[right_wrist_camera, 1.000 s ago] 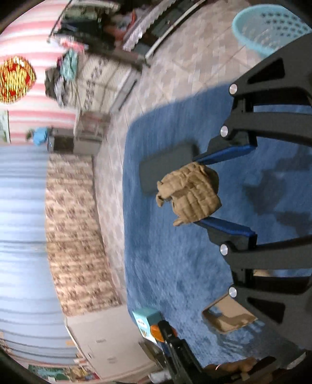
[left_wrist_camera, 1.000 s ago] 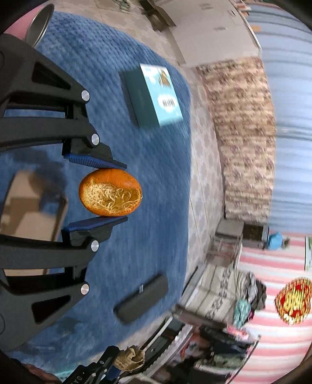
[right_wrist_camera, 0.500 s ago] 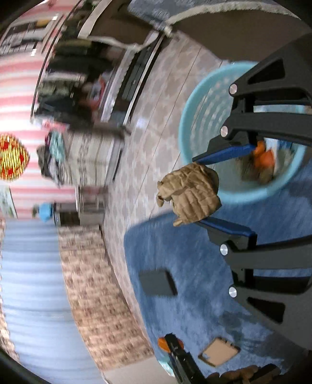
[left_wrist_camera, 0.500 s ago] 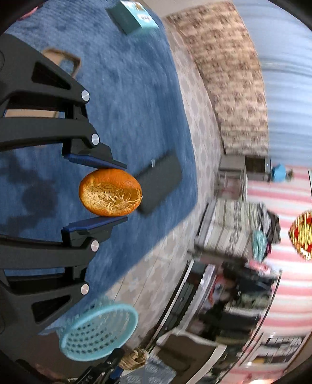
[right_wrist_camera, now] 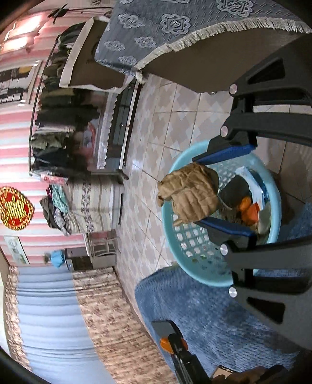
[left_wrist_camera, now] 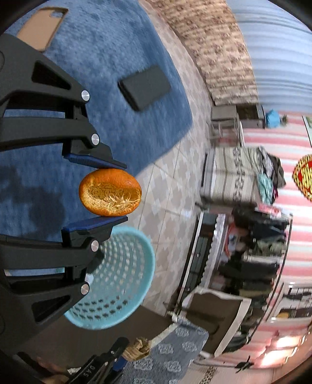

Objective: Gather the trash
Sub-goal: 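Carry the orange peel and beige packet with both tools over the blue basket, then open the left tool to drop the peel while the right tool drops the packet into the basket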

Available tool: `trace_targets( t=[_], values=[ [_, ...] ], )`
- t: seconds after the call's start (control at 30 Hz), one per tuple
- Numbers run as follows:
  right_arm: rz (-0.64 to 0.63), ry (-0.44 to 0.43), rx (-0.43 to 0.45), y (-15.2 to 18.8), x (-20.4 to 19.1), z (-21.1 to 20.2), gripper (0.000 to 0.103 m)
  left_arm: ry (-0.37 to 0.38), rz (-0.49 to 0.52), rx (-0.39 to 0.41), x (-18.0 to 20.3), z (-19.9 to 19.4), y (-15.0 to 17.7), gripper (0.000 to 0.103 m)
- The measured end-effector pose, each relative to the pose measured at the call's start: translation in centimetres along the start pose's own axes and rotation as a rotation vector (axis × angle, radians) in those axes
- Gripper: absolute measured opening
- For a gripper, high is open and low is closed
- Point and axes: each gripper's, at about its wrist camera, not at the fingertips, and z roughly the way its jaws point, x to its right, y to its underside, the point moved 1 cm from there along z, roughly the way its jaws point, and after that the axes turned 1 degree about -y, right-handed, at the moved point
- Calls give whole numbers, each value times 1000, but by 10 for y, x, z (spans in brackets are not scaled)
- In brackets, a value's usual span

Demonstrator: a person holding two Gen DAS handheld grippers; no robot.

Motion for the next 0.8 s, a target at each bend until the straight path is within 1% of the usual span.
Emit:
trace_targets(
  t=[0.17, 0.3, 0.4, 0.53, 0.63, 0.73, 0.8],
  values=[
    [12, 12, 9, 5, 14, 2, 45, 52, 38, 6, 31, 12, -4, 36],
    [26, 21, 11, 9, 19, 4, 45, 81, 62, 15, 46, 20, -8, 36],
    [36, 33, 7, 11, 26, 8, 45, 122, 83, -3, 56, 31, -7, 36],
    [63, 43, 2, 15, 35, 12, 45, 154, 145, -9, 77, 45, -3, 36],
    [70, 44, -6, 19, 39, 15, 45, 177, 167, -25, 90, 58, -1, 36],
    [75, 41, -13, 19, 41, 19, 45, 187, 182, -49, 96, 72, -1, 36],
    [74, 42, -14, 20, 41, 20, 45, 183, 193, -49, 97, 77, -2, 37]
  ],
)
